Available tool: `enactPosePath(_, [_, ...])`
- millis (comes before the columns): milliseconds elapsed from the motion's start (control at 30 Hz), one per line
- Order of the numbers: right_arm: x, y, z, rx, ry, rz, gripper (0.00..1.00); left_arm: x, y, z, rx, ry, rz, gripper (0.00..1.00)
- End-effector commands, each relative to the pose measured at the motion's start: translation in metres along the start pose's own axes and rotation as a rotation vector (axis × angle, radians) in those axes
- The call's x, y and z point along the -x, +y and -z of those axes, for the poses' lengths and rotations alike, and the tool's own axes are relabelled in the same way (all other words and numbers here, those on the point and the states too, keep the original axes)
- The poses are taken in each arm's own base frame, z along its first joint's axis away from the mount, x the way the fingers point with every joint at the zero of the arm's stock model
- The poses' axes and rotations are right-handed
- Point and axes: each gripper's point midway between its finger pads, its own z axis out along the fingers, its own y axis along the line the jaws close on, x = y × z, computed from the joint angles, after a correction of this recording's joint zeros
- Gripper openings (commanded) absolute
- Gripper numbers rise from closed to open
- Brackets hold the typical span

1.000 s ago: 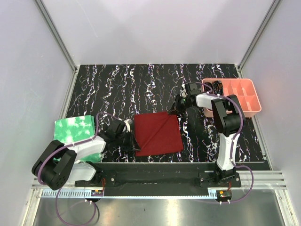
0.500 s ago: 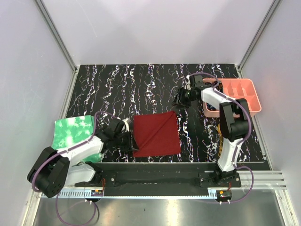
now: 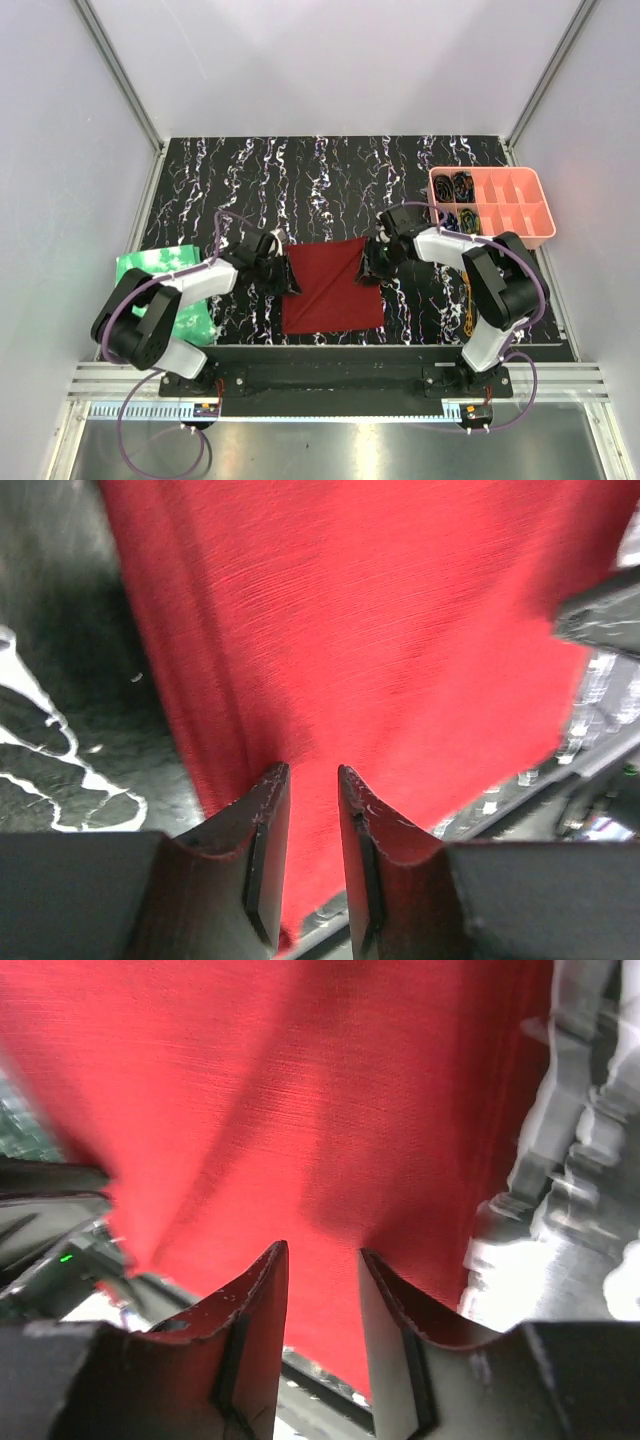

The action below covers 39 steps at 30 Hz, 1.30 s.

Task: Fold the napkin into a case and place the utensils inside
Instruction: Smooth out the upper triangle-folded napkin at the center of the board, then rotate the upper triangle-folded napkin at the center of the board, then pick up the upper triangle-folded napkin from the center of the board.

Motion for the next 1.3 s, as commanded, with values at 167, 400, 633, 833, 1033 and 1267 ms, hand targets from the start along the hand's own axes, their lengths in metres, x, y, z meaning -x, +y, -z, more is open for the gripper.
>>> enactPosePath(167, [0.048, -0.038, -0.002, -0.2, -0.101, 0.076, 0.44, -0.033, 0.014, -0.004, -0.037, -0.014, 0.061, 0.31])
enactPosePath(400, [0.103, -0.023, 0.023, -0.309, -0.195, 0.231, 0.47, -0.017, -0.019, 0.045, -0.106, -0.131, 0.042, 0.54])
enactPosePath(633, [0.08, 0.055, 0.05, -0.261, -0.22, 0.398, 0.71, 0.05, 0.001, 0.082, 0.051, -0.321, 0.135, 0.74])
enactPosePath(833, [0.001, 0.105, 0.032, -0.229, -0.173, 0.486, 0.77, 0.069, 0.021, 0.056, 0.083, -0.221, 0.247, 0.68])
enactPosePath(1033, [-0.054, 0.142, 0.004, -0.189, -0.14, 0.539, 0.66, 0.086, 0.022, 0.03, 0.06, -0.213, 0.261, 0.62])
enactPosePath(1267, [-0.082, 0.16, -0.022, -0.15, -0.094, 0.592, 0.41, 0.098, 0.029, 0.008, 0.072, -0.21, 0.281, 0.56])
